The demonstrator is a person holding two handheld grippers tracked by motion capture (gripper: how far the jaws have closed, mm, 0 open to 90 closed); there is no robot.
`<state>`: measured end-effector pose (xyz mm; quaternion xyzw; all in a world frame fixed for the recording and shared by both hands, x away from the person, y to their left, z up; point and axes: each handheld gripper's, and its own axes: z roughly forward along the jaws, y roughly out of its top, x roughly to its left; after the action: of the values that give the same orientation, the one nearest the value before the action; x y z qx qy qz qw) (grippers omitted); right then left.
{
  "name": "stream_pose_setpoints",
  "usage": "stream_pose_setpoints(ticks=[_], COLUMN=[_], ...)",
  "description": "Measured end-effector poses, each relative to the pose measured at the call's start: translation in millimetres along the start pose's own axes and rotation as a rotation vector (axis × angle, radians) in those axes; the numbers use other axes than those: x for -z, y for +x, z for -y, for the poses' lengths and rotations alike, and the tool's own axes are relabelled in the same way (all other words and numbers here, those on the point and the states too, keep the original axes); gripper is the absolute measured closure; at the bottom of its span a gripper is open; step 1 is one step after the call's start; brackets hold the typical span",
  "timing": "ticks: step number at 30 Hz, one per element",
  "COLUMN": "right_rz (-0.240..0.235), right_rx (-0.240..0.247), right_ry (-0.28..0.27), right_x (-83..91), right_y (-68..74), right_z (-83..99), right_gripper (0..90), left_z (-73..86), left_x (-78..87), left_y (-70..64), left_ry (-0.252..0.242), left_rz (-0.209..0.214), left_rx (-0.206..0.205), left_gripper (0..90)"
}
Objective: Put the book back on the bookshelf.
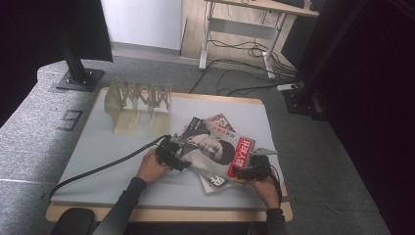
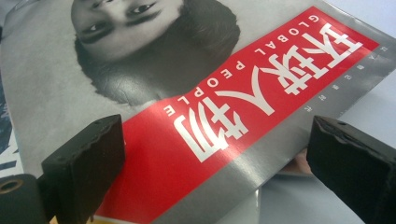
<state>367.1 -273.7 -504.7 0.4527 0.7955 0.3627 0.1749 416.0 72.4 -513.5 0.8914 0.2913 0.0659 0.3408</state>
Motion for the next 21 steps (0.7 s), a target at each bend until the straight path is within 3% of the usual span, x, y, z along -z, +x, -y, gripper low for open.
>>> stream_pose_setpoints(ticks=[11, 20, 21], right_rz=[-0.008, -0.025, -0.024], right_rx=[0.008, 0.063, 0.069], right_ry=[0.003, 0.014, 0.016], right_x=[3.0, 15.7, 16.7], right_y=[14.6, 27.7, 28.6], right_z=[5.5, 14.1, 14.9], right_gripper=[0.0, 0.0, 0.0], left_z=[8.0, 10.7, 10.9], left_x=[6.0, 10.7, 11.9], left_y=[-7.5, -16.7, -18.2], left_ry=[0.008, 0.003, -0.002], left_rz=[0.023, 0.030, 0.049], left_rx=[0.017, 0.011, 0.011], left_gripper=[6.9, 7.7, 8.0])
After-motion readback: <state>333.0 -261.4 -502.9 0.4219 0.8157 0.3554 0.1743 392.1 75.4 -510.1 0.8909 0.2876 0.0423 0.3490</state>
